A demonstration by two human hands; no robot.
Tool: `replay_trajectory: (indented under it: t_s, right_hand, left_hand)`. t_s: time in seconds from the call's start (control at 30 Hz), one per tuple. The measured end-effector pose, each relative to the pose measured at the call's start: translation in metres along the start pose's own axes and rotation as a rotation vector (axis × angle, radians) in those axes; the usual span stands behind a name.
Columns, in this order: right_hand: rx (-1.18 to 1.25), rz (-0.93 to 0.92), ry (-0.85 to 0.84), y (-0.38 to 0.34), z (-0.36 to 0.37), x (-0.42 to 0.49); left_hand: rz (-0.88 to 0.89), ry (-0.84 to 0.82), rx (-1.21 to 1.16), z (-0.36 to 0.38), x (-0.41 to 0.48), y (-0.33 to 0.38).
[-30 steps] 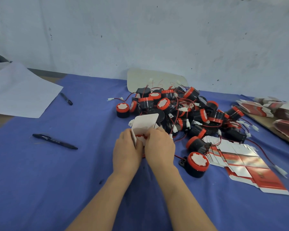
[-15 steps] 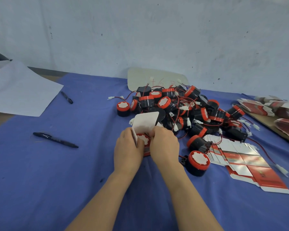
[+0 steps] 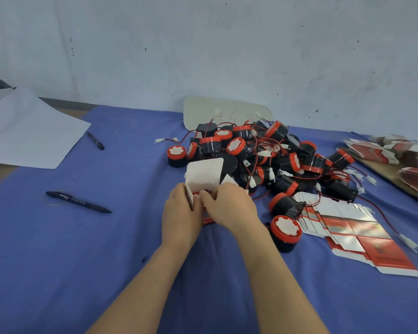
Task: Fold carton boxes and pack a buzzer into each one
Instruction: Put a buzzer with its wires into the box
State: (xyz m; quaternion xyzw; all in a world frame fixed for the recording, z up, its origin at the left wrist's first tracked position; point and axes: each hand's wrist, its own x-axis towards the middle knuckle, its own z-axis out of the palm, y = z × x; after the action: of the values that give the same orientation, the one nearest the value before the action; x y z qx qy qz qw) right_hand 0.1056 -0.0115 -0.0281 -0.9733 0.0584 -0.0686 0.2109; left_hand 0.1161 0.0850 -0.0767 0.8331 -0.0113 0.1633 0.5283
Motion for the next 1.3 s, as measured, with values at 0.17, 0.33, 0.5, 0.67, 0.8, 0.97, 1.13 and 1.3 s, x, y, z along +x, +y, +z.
replay_trajectory:
  t_s: [0.17,0.33,0.5,0.67,0.8,0.97,1.13,1.3]
  right_hand:
    - [-0.059,0.003,0.006,-0.011,0.0,0.001]
    - [-0.128,0.036,-0.061,-0.024,-0.009,0.006]
    - [-0.119,0.091,-0.146,-0.032,-0.007,0.012]
    - [-0.152,0.11,-0.213,-0.034,-0.006,0.021]
    - [-0.138,0.106,-0.249,-0.032,-0.007,0.028]
    - [-0.18,0.054,-0.211,-0.025,-0.004,0.025]
    - [-0.025,-0.089,-0.124,-0.006,-0.011,0.012]
    - [0.584,0.009,0.391,0.028,-0.021,0.002]
  left_hand:
    - [-0.007,0.0,-0.066,-0.001,-0.002,0.001]
    - [-0.025,-0.025,-0.107,-0.003,-0.004,0.002]
    - [-0.025,-0.044,-0.117,-0.005,-0.004,0.004]
    - [-0.059,-0.197,-0.086,-0.015,0.002,0.002]
    - [-0.15,-0.546,-0.359,-0.04,0.022,-0.002]
    - [-0.188,-0.507,-0.321,-0.039,0.022,-0.008]
    - [-0.066,-0.253,-0.112,-0.019,0.013,-0.005]
    - [-0.084,-0.194,-0.115,-0.01,0.014,-0.005]
